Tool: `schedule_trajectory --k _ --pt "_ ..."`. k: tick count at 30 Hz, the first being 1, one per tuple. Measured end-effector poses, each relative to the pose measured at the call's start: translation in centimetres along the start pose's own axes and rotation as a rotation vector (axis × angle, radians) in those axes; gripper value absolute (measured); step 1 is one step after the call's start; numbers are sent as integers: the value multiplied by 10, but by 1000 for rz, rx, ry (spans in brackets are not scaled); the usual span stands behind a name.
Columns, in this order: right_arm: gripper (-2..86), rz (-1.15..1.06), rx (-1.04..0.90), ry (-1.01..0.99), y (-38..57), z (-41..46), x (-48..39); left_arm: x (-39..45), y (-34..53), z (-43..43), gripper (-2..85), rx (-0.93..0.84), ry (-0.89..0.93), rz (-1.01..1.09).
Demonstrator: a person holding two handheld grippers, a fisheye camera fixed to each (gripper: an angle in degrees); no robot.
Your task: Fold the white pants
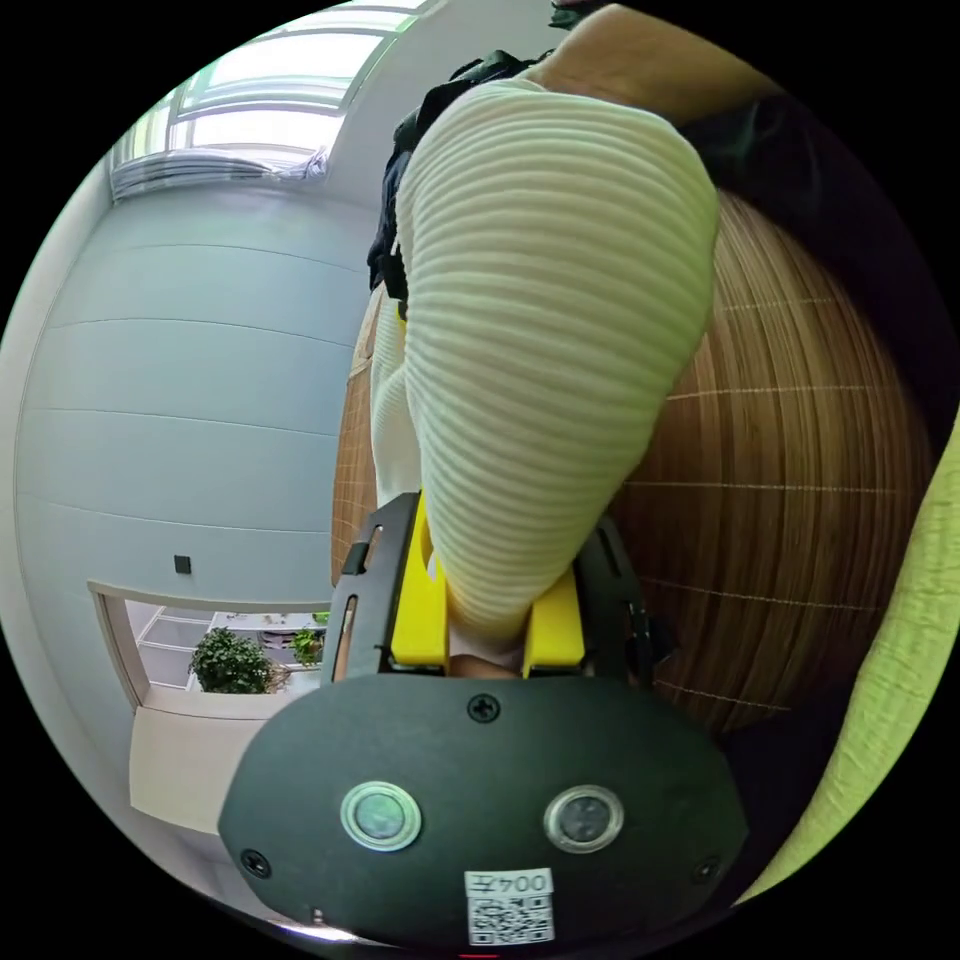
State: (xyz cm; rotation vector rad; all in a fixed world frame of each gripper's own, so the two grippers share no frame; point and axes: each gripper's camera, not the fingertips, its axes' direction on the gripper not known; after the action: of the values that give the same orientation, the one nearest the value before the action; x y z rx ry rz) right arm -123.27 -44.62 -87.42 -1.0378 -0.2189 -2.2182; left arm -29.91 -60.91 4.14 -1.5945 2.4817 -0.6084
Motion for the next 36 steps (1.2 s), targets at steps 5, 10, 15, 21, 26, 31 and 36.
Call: schedule_trajectory --k 5,10,15,21,26,31,36 --pt "96 -214 174 92 51 -89 -110 -19 -5 -89 99 165 -97 -16" --pt "95 -244 410 105 143 -207 -169 -7 -39 -211 99 450 -208 55" --pt "93 -260 626 217 244 -324 -227 20 -91 -301 103 727 -230 107" --pt "93 -244 823 462 346 -445 -292 57 -195 -393 109 983 -263 161" --pt "94 -191 1026 594 445 -554 -337 89 -291 -495 119 1147 -259 179" --pt "97 115 1124 634 552 -620 -302 186 -348 -526 146 1107 -79 413" --pt "96 744 1230 463 669 -626 -138 201 -336 -431 132 1000 -6 526"
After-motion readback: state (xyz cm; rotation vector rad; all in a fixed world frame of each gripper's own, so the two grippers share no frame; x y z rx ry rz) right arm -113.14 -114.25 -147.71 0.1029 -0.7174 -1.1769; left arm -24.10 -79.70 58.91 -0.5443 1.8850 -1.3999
